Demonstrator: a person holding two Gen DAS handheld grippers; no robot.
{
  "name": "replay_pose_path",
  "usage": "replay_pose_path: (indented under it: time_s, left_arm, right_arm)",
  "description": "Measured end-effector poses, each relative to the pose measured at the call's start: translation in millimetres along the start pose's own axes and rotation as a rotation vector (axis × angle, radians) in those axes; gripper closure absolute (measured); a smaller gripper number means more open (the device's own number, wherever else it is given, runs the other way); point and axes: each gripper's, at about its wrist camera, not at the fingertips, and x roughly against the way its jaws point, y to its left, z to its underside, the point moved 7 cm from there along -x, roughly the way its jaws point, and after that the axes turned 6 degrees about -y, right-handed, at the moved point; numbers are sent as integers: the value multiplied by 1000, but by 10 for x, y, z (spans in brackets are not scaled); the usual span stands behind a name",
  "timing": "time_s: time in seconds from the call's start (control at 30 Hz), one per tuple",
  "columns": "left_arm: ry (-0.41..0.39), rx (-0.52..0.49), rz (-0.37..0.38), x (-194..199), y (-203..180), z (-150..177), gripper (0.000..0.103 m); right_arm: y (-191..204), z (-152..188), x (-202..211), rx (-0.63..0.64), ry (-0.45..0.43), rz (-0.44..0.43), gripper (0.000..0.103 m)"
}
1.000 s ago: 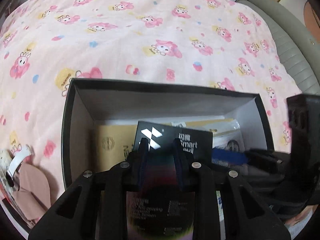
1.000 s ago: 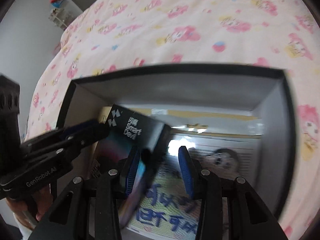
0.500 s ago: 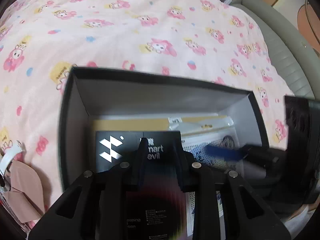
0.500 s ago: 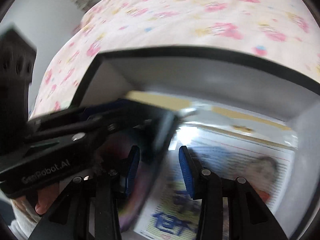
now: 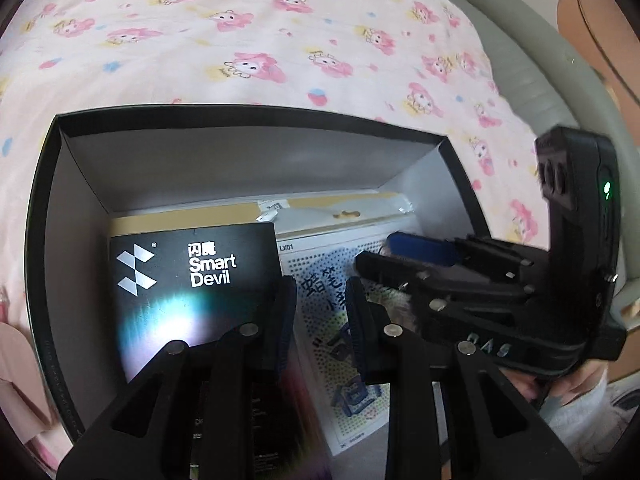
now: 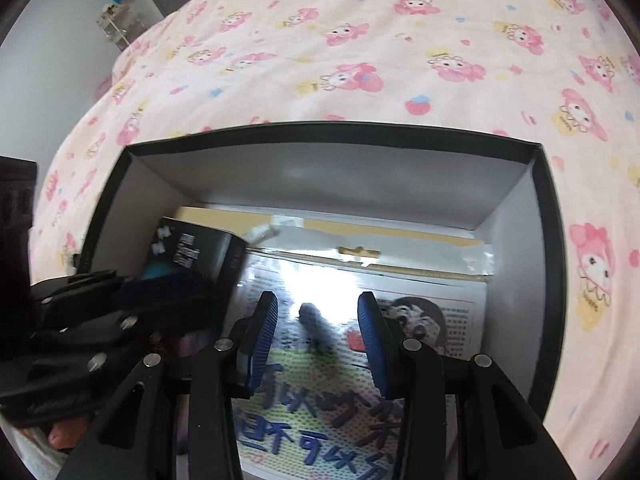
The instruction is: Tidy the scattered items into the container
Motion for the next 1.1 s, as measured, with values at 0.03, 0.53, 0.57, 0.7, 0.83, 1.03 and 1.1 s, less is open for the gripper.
replay_pose_path:
  time_s: [0.03,0.53,0.57,0.7,0.83,1.03,1.1]
  left_arm:
    - [10,-5,-14,-19,5,9,78]
    - [87,37,-34,-126,6,86,81]
    - [115,41,-45,-186,0,108,81]
    - [154,66,-14,-272,-84,76,80]
    - [199,95,65,-332,-225,115,80]
    - [49,109,-174,-34,188,-310,80]
    - [44,62,-301,-17,328,-415,80]
  right_arm:
    - [31,-11,-33,-6,0,2,66]
    - [-96,108,143,-56,-9,-13,65]
    - [-96,99,156,-58,-12,-15,65]
    - [-122,25,258,-67,-47,-33,65]
    - [-149,5,269,-75,-52,-51,65]
    - [-58,56,154,-41,-20,-53,65]
    - [-11,66,110,-24,-11,-60,65]
